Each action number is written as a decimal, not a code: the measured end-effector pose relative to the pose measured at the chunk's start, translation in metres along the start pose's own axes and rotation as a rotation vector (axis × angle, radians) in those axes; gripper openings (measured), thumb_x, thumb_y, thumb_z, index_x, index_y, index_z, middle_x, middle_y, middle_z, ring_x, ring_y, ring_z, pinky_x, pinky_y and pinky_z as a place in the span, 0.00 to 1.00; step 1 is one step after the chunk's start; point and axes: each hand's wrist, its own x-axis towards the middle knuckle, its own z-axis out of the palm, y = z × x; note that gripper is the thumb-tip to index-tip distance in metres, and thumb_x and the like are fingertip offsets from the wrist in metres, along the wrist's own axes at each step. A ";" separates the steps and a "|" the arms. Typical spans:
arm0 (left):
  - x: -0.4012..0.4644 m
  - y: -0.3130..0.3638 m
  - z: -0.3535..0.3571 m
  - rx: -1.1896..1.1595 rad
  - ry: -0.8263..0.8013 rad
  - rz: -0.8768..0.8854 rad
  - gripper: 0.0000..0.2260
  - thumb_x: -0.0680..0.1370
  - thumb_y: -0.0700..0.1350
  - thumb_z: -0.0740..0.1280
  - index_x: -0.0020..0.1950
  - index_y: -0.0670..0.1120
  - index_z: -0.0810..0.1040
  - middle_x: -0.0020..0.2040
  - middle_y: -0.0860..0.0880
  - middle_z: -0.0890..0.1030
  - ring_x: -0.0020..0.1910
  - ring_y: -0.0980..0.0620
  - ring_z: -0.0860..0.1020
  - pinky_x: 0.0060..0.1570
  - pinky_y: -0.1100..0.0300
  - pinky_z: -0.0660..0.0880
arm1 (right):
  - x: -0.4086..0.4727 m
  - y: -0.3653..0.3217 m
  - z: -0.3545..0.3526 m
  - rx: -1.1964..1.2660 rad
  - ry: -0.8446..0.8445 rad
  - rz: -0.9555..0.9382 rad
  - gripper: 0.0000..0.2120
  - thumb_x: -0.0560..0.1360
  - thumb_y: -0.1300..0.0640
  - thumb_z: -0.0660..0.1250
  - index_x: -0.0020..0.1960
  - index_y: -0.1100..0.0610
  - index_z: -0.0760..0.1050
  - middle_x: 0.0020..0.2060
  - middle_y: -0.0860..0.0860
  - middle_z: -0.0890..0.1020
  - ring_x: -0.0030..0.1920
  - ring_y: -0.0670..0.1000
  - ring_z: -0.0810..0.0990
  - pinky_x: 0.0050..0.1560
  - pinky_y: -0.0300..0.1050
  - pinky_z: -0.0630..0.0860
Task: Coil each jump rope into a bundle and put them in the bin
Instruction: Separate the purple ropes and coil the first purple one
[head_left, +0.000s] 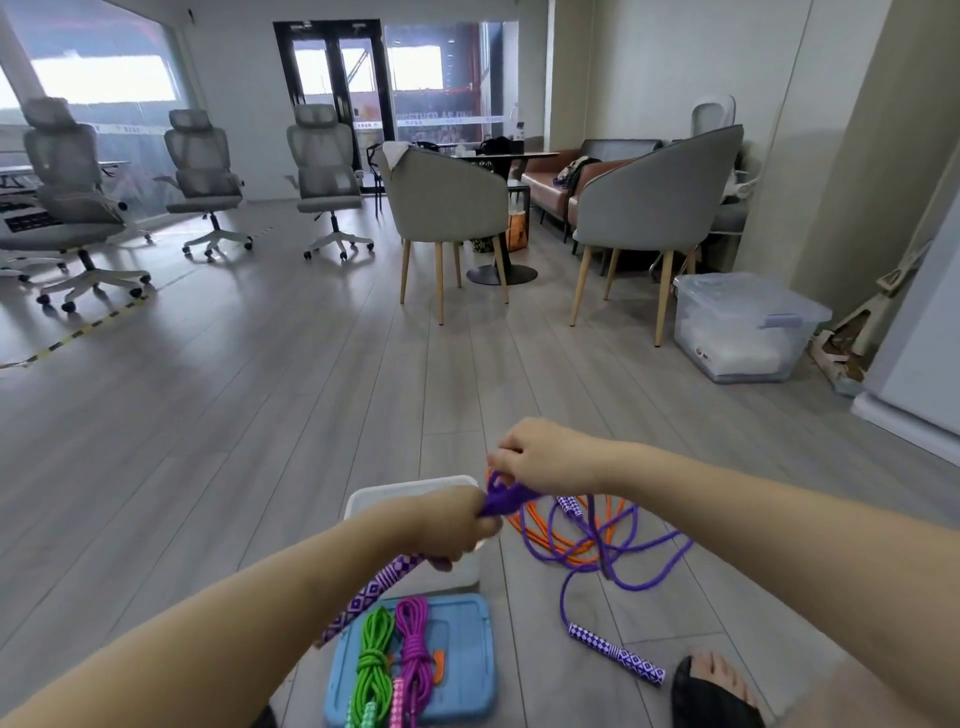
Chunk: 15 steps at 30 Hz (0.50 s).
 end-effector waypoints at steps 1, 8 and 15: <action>0.000 -0.003 -0.007 -0.188 0.032 0.003 0.09 0.84 0.48 0.60 0.52 0.42 0.71 0.38 0.45 0.72 0.29 0.51 0.72 0.30 0.57 0.75 | -0.002 -0.001 0.003 0.023 0.031 -0.010 0.18 0.84 0.52 0.60 0.36 0.52 0.74 0.33 0.51 0.77 0.35 0.51 0.73 0.37 0.47 0.66; -0.019 0.011 -0.047 -0.747 -0.059 0.150 0.09 0.85 0.49 0.62 0.50 0.45 0.70 0.33 0.50 0.63 0.30 0.53 0.63 0.32 0.60 0.64 | -0.024 0.011 0.001 0.875 -0.132 -0.006 0.16 0.88 0.50 0.53 0.44 0.54 0.70 0.28 0.47 0.62 0.28 0.47 0.57 0.30 0.43 0.53; -0.043 0.019 -0.065 -0.885 -0.147 0.292 0.20 0.81 0.60 0.59 0.56 0.42 0.72 0.35 0.50 0.64 0.30 0.55 0.64 0.30 0.64 0.68 | -0.018 0.037 -0.010 0.961 -0.278 -0.057 0.15 0.83 0.44 0.63 0.43 0.53 0.72 0.32 0.51 0.58 0.32 0.50 0.53 0.32 0.43 0.53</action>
